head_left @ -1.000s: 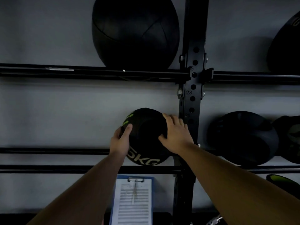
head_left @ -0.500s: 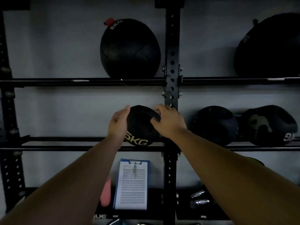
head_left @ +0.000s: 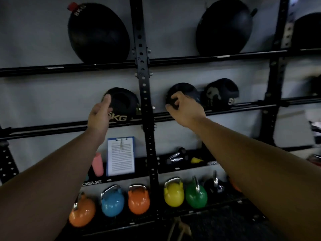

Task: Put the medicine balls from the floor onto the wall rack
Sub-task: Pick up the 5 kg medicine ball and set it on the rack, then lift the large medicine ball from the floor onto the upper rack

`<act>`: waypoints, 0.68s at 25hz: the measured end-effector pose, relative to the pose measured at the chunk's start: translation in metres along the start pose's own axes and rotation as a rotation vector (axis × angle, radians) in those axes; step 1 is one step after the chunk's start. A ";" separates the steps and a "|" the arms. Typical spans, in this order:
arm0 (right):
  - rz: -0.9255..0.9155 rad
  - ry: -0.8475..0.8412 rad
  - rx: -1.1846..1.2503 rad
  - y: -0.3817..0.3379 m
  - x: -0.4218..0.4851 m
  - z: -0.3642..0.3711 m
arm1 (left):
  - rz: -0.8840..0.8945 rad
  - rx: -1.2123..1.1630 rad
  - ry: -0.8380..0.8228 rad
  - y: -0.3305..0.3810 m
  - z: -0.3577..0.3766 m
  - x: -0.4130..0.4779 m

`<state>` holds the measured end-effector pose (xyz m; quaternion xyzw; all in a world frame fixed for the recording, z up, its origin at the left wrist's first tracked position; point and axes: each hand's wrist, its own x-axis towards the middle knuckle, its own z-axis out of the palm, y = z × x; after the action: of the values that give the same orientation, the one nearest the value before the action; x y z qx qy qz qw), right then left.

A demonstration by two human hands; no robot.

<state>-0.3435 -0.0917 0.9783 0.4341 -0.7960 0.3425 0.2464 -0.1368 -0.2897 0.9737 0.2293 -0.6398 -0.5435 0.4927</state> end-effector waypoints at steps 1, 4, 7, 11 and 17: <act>0.053 0.008 -0.014 0.009 -0.024 -0.018 | -0.008 -0.002 -0.024 0.003 0.003 -0.020; 0.226 0.028 -0.021 0.026 -0.099 -0.065 | -0.065 0.009 -0.104 0.010 0.003 -0.090; 0.327 0.042 -0.015 0.023 -0.171 -0.101 | -0.093 0.013 -0.177 0.013 -0.004 -0.158; 0.404 0.005 -0.066 0.005 -0.275 -0.139 | -0.196 0.022 -0.238 -0.004 -0.012 -0.247; 0.448 -0.088 -0.169 0.018 -0.404 -0.175 | -0.339 0.060 -0.367 -0.049 0.028 -0.369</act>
<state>-0.1399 0.2593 0.8065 0.2391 -0.9082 0.3014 0.1646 -0.0221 0.0140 0.7899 0.2455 -0.6868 -0.6315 0.2631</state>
